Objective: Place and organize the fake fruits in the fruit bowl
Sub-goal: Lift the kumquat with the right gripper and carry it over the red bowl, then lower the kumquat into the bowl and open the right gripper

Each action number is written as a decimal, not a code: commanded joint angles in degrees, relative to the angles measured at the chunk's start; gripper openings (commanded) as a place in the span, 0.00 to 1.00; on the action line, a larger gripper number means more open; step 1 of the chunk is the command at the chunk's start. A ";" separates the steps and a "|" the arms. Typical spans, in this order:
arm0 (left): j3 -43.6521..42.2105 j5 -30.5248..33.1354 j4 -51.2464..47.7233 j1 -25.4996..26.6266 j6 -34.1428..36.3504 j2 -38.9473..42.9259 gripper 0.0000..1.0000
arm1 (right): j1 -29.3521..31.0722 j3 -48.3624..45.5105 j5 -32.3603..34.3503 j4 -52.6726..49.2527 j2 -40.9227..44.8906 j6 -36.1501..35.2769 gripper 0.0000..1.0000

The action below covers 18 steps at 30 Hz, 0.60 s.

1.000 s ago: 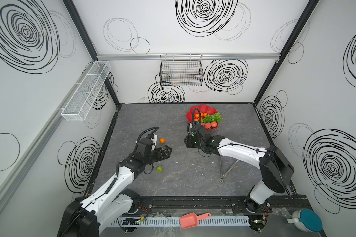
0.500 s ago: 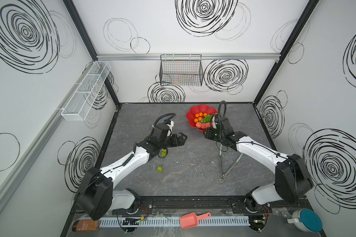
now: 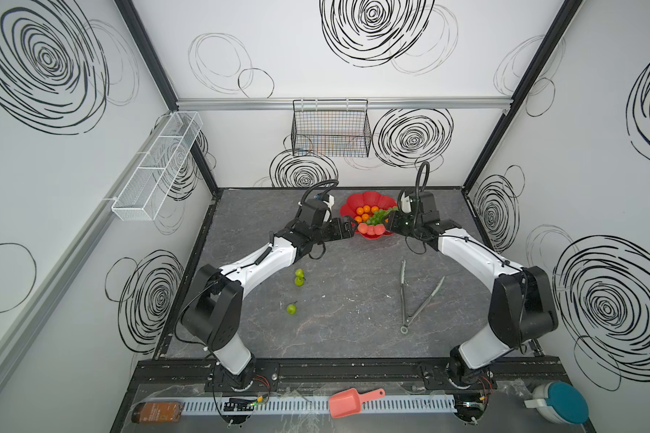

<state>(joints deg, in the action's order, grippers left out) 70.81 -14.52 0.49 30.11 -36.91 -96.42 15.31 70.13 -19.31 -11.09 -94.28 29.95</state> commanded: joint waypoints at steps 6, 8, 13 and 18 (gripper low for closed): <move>6.78 -0.91 7.89 -0.14 -1.49 -6.72 0.96 | -2.06 14.80 -2.06 -4.50 -12.79 -3.51 0.39; 7.24 -1.15 10.13 -0.24 -1.62 -7.73 0.96 | -2.31 18.72 -1.64 -5.20 -16.06 -4.14 0.39; 10.08 -0.35 11.40 -0.82 -1.90 -11.07 0.96 | -2.98 29.90 -0.62 -8.41 -25.20 -5.16 0.38; 10.94 -0.06 13.07 -1.53 -2.60 -13.22 0.96 | -3.36 41.27 0.91 -12.25 -33.48 -6.03 0.38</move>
<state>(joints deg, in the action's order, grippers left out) 80.05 -15.05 8.99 29.45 -38.61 -108.51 12.29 106.80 -20.08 -19.49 -125.54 25.39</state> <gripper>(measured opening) 0.960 0.379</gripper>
